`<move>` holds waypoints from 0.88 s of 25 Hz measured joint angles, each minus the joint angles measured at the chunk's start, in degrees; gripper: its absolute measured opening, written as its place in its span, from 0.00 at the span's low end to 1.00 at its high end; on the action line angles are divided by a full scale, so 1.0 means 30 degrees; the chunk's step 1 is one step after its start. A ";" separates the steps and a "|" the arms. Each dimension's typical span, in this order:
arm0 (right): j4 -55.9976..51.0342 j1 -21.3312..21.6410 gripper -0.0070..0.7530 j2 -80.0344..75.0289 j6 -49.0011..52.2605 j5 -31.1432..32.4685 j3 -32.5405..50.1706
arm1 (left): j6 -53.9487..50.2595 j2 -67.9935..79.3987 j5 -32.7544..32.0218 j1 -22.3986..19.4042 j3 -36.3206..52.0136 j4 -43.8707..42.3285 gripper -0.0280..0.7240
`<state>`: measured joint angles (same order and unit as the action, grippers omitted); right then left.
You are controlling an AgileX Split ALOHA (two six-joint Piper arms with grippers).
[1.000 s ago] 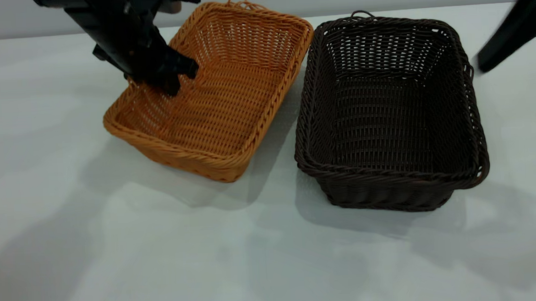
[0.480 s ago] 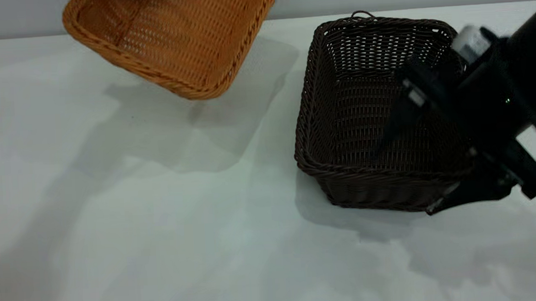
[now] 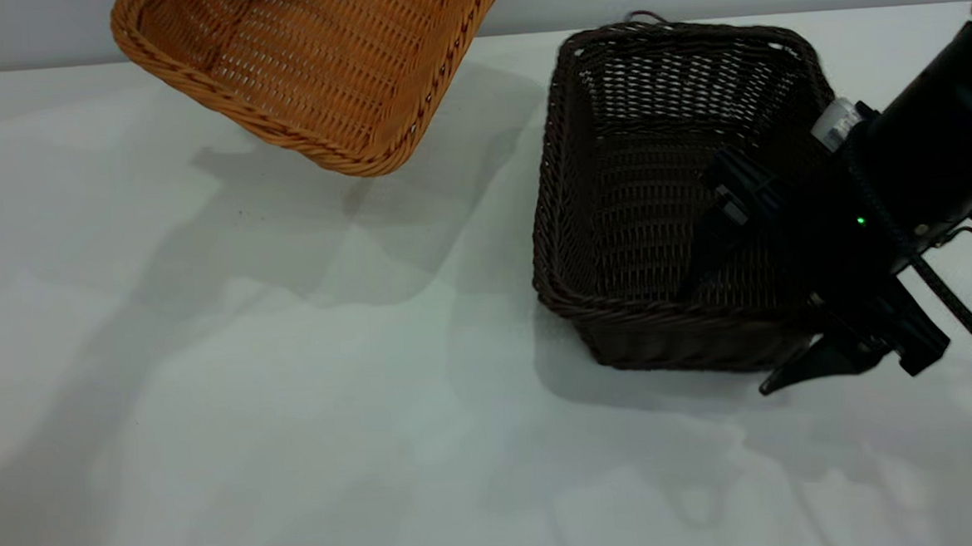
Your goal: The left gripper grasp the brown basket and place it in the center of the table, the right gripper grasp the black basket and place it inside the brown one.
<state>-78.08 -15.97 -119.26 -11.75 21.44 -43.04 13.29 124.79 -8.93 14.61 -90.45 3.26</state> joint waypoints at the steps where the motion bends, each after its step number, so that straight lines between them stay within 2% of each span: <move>1: -0.0037 0.0000 0.73 -0.0021 0.0000 -0.0405 -0.0089 | 0.0003 0.0000 0.0000 0.0000 0.0000 0.0000 0.16; 4: -0.0040 0.0023 0.63 -0.0028 -0.0128 -0.1936 -0.0202 | 0.0020 -0.0022 -0.0101 0.0000 0.0000 0.0000 0.16; 7: -0.0057 0.0521 0.45 -0.0028 -0.0764 -0.2845 -0.0202 | 0.0020 -0.0109 -0.0489 0.0000 0.0000 0.0000 0.16; 12: -0.0526 0.2750 0.13 -0.0028 -0.2674 -0.3214 -0.0479 | 0.0722 -0.0790 -0.2671 0.0000 0.0017 0.0000 0.16; 16: 0.0216 0.4606 0.11 0.0050 -0.6091 -0.2399 -0.1122 | 0.2470 -0.1539 -0.4540 0.0000 0.0017 0.0000 0.16; 22: 0.2777 0.8283 0.11 0.1908 -0.9834 -0.0917 -0.3098 | 0.7672 -0.1635 -0.8122 0.0524 0.0017 0.0428 0.16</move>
<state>-69.75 8.88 -113.54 -41.25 18.69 -52.33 36.31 119.88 -33.30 16.19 -90.40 4.55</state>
